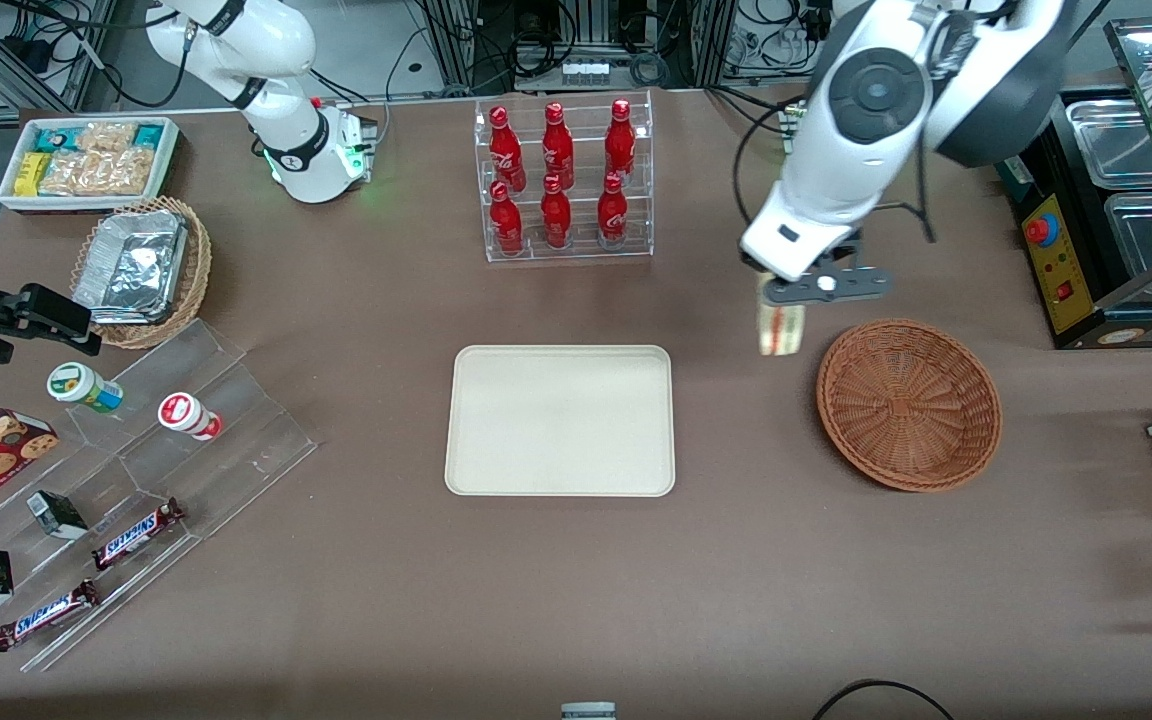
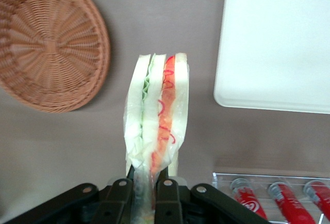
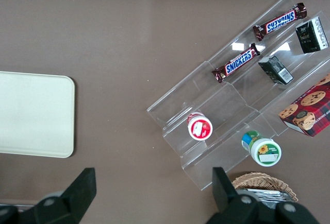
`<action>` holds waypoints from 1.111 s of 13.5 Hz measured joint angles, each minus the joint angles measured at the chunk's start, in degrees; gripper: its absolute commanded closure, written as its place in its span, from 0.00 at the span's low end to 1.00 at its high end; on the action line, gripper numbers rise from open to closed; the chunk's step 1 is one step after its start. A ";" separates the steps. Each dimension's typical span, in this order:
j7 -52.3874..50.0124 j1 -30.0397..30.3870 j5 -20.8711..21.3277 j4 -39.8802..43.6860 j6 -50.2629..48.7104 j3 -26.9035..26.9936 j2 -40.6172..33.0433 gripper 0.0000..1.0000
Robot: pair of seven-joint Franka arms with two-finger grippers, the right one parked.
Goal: Place sandwich from basket to tray
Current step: 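Carry the sandwich over the white tray and lower it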
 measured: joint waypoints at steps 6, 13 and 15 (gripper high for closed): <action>-4.46 -5.22 -0.96 0.66 16.60 0.01 11.25 0.90; -6.36 -8.34 -1.30 8.69 23.62 0.01 25.79 0.90; -6.36 -8.49 -1.30 9.12 26.02 0.01 27.74 0.88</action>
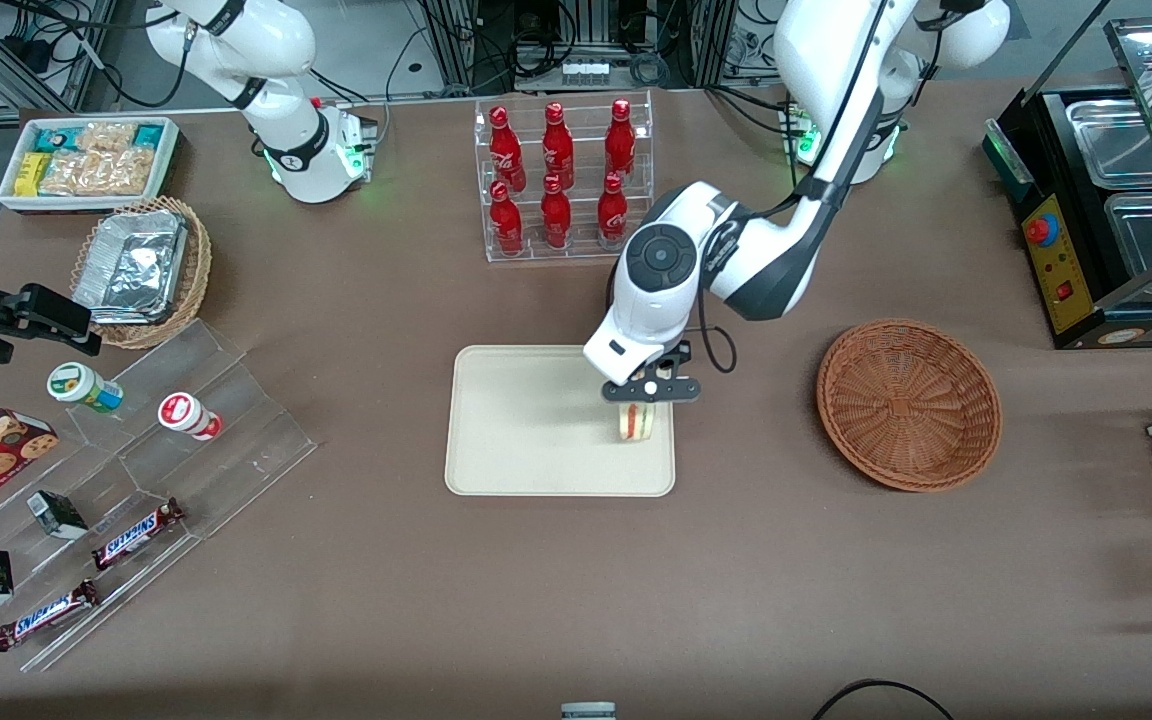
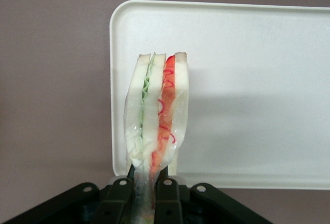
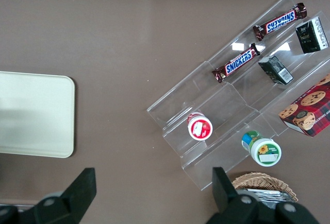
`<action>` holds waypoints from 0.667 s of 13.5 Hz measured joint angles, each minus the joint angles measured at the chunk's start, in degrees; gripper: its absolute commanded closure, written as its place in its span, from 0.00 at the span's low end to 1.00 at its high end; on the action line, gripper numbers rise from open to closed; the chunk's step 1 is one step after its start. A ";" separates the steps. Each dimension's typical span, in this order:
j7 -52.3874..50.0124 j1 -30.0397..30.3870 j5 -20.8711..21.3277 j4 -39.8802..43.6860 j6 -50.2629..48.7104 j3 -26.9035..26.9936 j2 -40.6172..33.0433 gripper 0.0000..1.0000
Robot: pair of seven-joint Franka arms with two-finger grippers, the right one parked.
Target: Place sandwich from basket to tray
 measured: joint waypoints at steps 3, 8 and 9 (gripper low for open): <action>0.00 -0.17 0.00 0.09 3.84 0.00 2.93 0.87; 0.00 -0.50 0.00 0.15 6.66 0.01 5.73 0.75; 0.00 -0.52 0.00 0.15 7.12 0.01 5.99 0.75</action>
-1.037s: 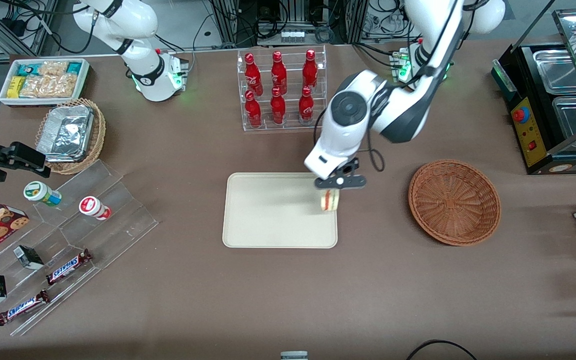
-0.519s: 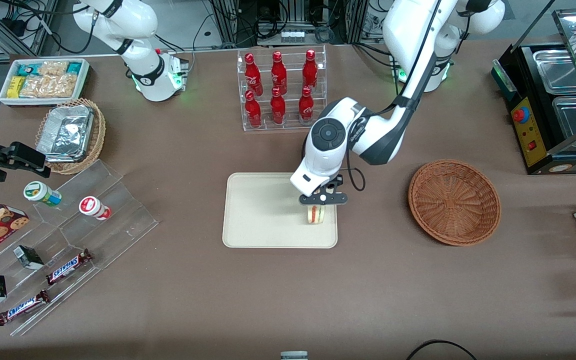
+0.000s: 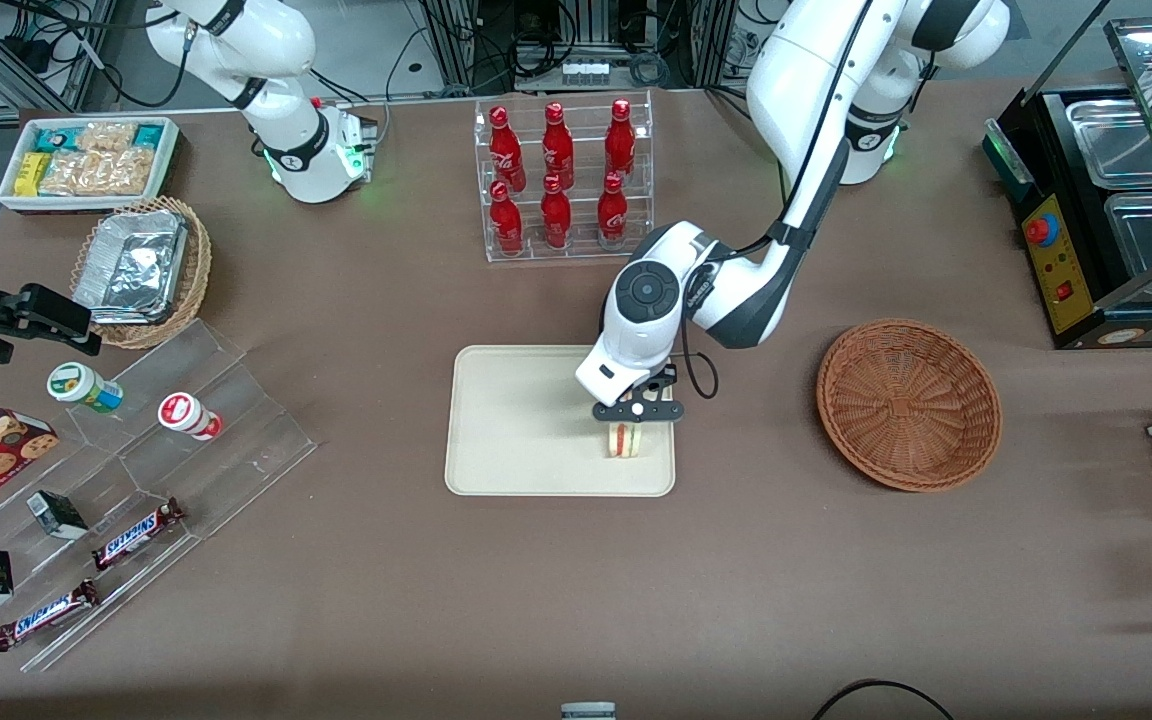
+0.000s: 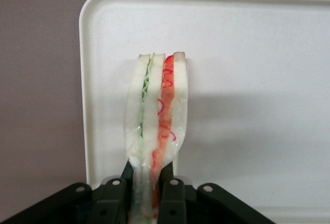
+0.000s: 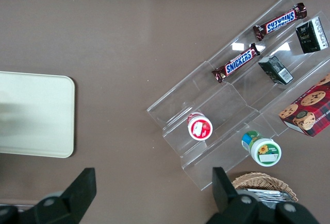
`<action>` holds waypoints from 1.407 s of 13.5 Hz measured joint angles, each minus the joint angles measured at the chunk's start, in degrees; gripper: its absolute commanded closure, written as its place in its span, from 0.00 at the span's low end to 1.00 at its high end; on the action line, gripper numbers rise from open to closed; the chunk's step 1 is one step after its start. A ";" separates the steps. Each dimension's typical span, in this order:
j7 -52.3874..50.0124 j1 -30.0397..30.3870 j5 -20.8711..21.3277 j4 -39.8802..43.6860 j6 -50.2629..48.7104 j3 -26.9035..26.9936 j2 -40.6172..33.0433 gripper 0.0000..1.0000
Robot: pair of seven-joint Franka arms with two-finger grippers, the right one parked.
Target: Place sandwich from basket to tray
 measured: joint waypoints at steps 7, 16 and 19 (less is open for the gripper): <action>0.03 -0.01 0.05 0.45 0.74 0.08 0.45 0.00; 0.15 0.77 0.49 9.80 -31.69 1.76 -18.44 0.00; 0.29 0.83 0.79 9.97 -40.83 3.06 -26.44 0.00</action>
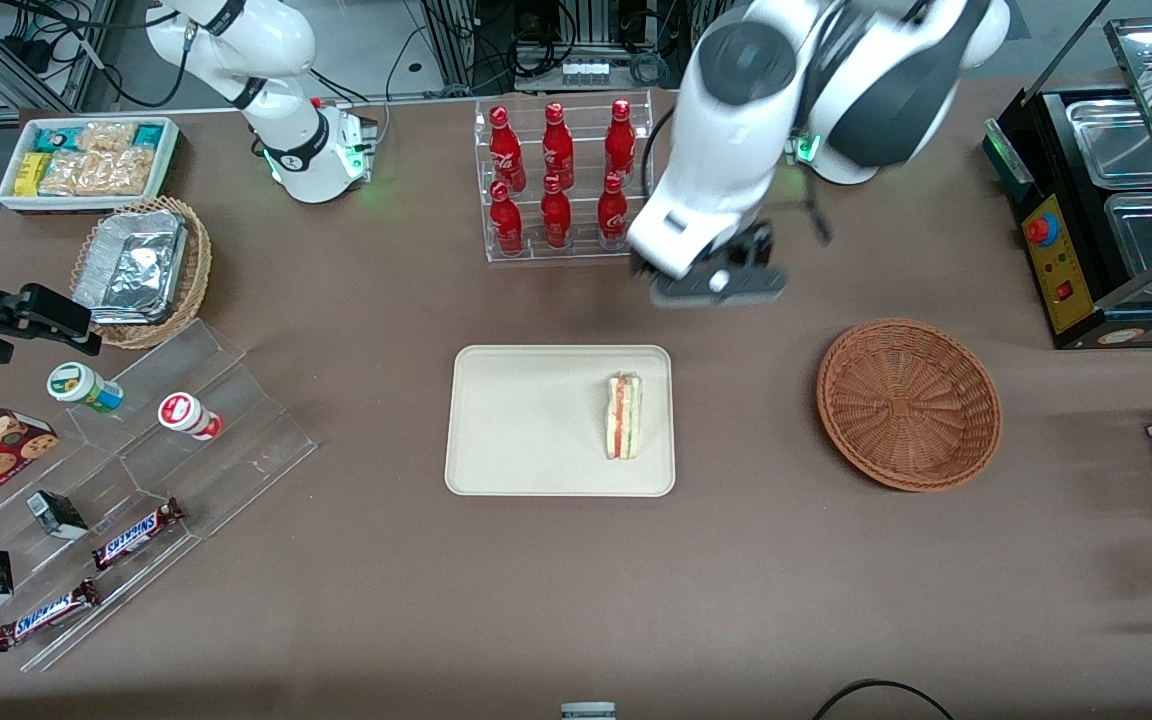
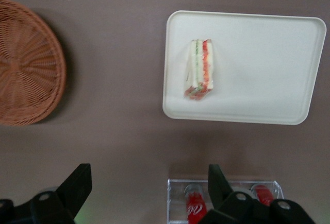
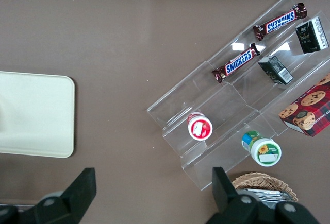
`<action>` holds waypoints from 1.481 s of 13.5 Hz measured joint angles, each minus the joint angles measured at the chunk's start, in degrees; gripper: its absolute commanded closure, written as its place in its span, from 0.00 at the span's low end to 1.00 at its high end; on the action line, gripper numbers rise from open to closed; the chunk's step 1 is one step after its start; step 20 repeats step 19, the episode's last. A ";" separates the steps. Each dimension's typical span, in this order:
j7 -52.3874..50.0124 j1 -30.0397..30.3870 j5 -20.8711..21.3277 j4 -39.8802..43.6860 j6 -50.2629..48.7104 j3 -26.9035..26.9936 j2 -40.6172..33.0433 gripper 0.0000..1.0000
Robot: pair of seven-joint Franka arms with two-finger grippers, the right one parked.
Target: Place sandwich from basket to tray
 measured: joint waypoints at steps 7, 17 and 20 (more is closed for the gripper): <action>20.72 5.27 0.25 -0.98 -13.49 10.67 -13.77 0.00; 31.90 25.54 -0.05 -2.46 -14.71 5.26 -14.97 0.00; 33.05 29.34 -0.11 -2.46 -14.52 1.77 -14.67 0.00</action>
